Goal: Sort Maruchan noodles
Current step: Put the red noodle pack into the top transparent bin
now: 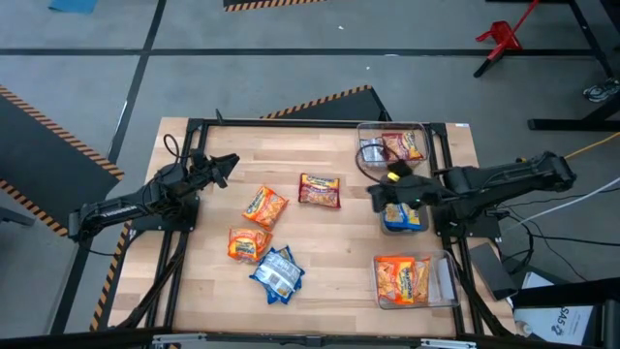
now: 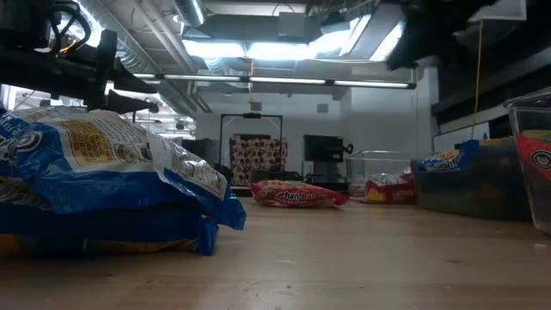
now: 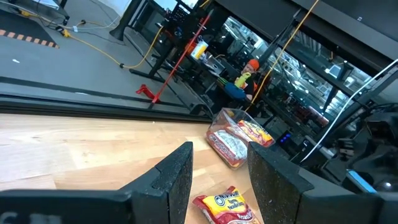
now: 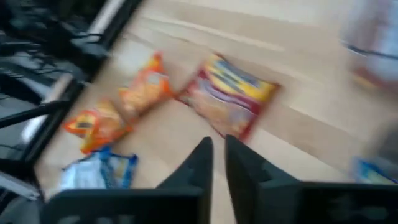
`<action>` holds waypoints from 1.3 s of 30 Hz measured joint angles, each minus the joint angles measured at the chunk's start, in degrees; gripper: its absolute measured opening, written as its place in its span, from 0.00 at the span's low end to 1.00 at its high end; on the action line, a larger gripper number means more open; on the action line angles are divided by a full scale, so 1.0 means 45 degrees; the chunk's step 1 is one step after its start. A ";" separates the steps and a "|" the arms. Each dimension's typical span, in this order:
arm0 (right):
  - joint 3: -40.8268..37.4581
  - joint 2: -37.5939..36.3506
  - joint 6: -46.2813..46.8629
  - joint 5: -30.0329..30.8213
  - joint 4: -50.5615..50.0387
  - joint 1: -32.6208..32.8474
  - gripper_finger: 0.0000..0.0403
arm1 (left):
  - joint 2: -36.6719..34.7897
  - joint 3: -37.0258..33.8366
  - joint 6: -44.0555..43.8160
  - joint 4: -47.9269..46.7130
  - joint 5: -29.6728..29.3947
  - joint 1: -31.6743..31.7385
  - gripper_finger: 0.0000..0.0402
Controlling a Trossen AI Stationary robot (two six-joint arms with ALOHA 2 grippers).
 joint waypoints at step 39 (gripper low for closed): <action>0.6075 1.1832 -1.2546 -0.9525 0.0370 -0.7675 0.82 | 0.0001 0.0000 -0.0010 -0.0009 0.0695 -0.0001 0.37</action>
